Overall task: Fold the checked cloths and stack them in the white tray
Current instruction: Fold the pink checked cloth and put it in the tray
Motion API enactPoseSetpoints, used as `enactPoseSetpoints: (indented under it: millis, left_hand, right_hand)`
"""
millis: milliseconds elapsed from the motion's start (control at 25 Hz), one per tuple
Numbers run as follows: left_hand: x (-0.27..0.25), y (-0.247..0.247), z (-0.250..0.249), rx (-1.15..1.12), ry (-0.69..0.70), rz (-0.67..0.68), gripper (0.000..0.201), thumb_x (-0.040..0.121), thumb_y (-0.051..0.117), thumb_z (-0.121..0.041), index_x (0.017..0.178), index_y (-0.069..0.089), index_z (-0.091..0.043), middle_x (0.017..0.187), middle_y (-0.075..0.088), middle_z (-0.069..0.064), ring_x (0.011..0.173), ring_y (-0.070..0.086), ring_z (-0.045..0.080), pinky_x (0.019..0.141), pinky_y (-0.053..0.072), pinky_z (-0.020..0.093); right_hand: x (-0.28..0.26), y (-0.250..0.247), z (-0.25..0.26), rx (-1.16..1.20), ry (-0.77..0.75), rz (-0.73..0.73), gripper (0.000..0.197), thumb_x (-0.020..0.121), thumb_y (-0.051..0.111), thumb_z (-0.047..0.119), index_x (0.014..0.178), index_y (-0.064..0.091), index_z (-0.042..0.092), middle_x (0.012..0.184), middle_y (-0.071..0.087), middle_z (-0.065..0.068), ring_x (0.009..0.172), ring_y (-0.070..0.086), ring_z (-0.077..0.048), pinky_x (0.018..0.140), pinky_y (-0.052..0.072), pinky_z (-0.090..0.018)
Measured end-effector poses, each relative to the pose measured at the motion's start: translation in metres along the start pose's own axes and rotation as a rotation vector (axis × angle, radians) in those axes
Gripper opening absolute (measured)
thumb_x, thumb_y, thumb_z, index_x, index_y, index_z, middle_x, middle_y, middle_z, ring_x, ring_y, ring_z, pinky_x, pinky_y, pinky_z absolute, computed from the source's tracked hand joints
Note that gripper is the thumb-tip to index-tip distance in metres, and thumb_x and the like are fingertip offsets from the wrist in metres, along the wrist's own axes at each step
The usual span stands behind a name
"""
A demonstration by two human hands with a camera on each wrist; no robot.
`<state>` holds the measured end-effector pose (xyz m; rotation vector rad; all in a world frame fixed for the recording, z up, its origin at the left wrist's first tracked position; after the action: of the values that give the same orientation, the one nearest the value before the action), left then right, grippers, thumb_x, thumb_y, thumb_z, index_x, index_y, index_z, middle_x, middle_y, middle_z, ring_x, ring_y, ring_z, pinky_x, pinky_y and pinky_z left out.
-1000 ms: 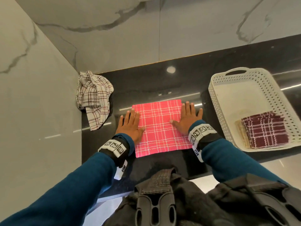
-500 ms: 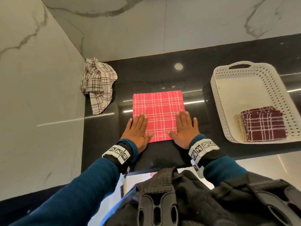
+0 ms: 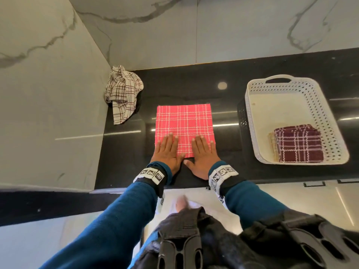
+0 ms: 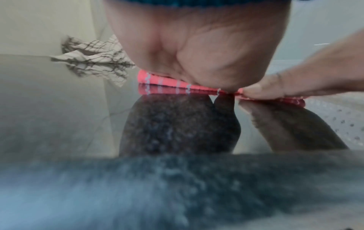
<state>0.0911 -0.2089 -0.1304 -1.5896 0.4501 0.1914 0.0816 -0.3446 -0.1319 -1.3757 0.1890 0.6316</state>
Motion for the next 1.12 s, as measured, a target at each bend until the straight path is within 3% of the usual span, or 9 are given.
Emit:
enactPoseSetpoints:
  millis: [200,400,520,600,720,800,880,1000,1120]
  left_hand:
    - [-0.020,0.001,0.013,-0.075,-0.015,-0.057,0.081,0.097,0.028,-0.063,0.158,-0.007,-0.024,0.167,-0.010,0.002,0.153,-0.008,0.021,0.124,-0.001,0.046]
    - [-0.047,-0.012,0.009,-0.204,0.000,-0.206,0.064,0.090,0.056,-0.015,0.151,0.037,-0.015,0.161,0.030,0.002,0.146,0.031,0.021,0.121,0.025,0.036]
    - [-0.065,-0.018,0.004,-0.258,0.006,-0.341,0.057,0.074,0.066,0.006,0.127,0.065,-0.013,0.135,0.061,0.005,0.120,0.060,0.029,0.099,0.049,0.041]
    - [-0.075,-0.021,0.003,-0.291,0.017,-0.404,0.046,0.069,0.068,0.009,0.109,0.072,-0.013,0.112,0.071,0.004,0.100,0.065,0.031,0.084,0.056,0.043]
    - [-0.087,-0.023,0.008,-0.351,0.038,-0.383,0.030,0.076,0.066,0.000,0.100,0.071,-0.017,0.099,0.070,-0.001,0.097,0.060,0.024,0.087,0.053,0.044]
    - [-0.095,-0.025,0.011,-0.368,0.079,-0.336,0.016,0.084,0.067,-0.011,0.097,0.071,-0.019,0.095,0.068,-0.002,0.096,0.058,0.019,0.090,0.050,0.040]
    - [-0.101,-0.033,0.020,-0.463,0.075,-0.323,0.005,0.090,0.067,-0.025,0.091,0.069,-0.021,0.085,0.067,-0.005,0.083,0.060,0.016,0.080,0.052,0.037]
    - [-0.105,-0.041,0.046,-0.755,-0.093,-0.330,0.018,0.093,0.064,-0.042,0.089,0.063,-0.024,0.076,0.066,-0.004,0.070,0.063,0.016,0.065,0.053,0.031]
    - [-0.084,-0.051,0.058,-0.762,-0.201,-0.324,0.033,0.098,0.048,-0.054,0.100,0.057,-0.022,0.085,0.066,-0.005,0.076,0.064,0.015,0.070,0.053,0.034]
  right_hand:
    - [-0.018,-0.002,-0.031,-0.036,0.011,-0.031,0.093,0.096,0.028,0.067,0.159,-0.013,0.012,0.166,-0.020,-0.008,0.153,-0.019,-0.025,0.124,-0.005,-0.051]
    - [-0.040,-0.008,-0.036,0.032,-0.020,-0.122,0.092,0.093,0.046,0.058,0.160,0.003,0.012,0.168,-0.002,-0.009,0.155,-0.001,-0.028,0.124,0.011,-0.051]
    - [-0.055,-0.009,-0.033,0.051,-0.025,-0.186,0.085,0.090,0.053,0.051,0.156,0.018,0.012,0.163,0.016,-0.011,0.152,0.016,-0.030,0.120,0.024,-0.053]
    - [-0.066,-0.013,-0.033,0.032,-0.042,-0.246,0.070,0.089,0.057,0.037,0.149,0.032,0.012,0.152,0.034,-0.009,0.140,0.035,-0.028,0.110,0.039,-0.049]
    - [-0.079,-0.009,-0.039,-0.006,-0.083,-0.306,0.050,0.087,0.058,0.014,0.137,0.052,0.015,0.143,0.050,-0.004,0.120,0.049,-0.027,0.092,0.047,-0.042]
    - [-0.090,-0.013,-0.046,0.094,-0.105,-0.354,0.030,0.092,0.054,0.014,0.119,0.065,0.020,0.121,0.065,0.000,0.104,0.053,-0.025,0.082,0.047,-0.039]
    - [-0.096,-0.026,-0.056,0.306,-0.091,-0.368,0.021,0.095,0.053,0.018,0.107,0.070,0.022,0.097,0.069,0.001,0.094,0.056,-0.019,0.081,0.048,-0.037]
    - [-0.106,-0.057,-0.063,0.656,-0.088,-0.396,0.011,0.099,0.057,0.021,0.090,0.065,0.021,0.078,0.065,0.009,0.066,0.056,0.001,0.065,0.044,-0.018]
    - [-0.088,-0.081,-0.062,0.761,-0.031,-0.403,0.009,0.103,0.054,0.024,0.096,0.060,0.025,0.077,0.058,0.017,0.066,0.059,0.008,0.057,0.040,-0.004]
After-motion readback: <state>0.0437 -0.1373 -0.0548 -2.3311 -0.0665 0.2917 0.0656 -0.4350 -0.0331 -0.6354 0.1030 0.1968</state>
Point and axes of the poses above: each hand's wrist, its own x-axis towards the middle knuckle, its own y-axis out of the palm, z = x × y, the point moved 9 cm from there along x, towards the middle knuckle
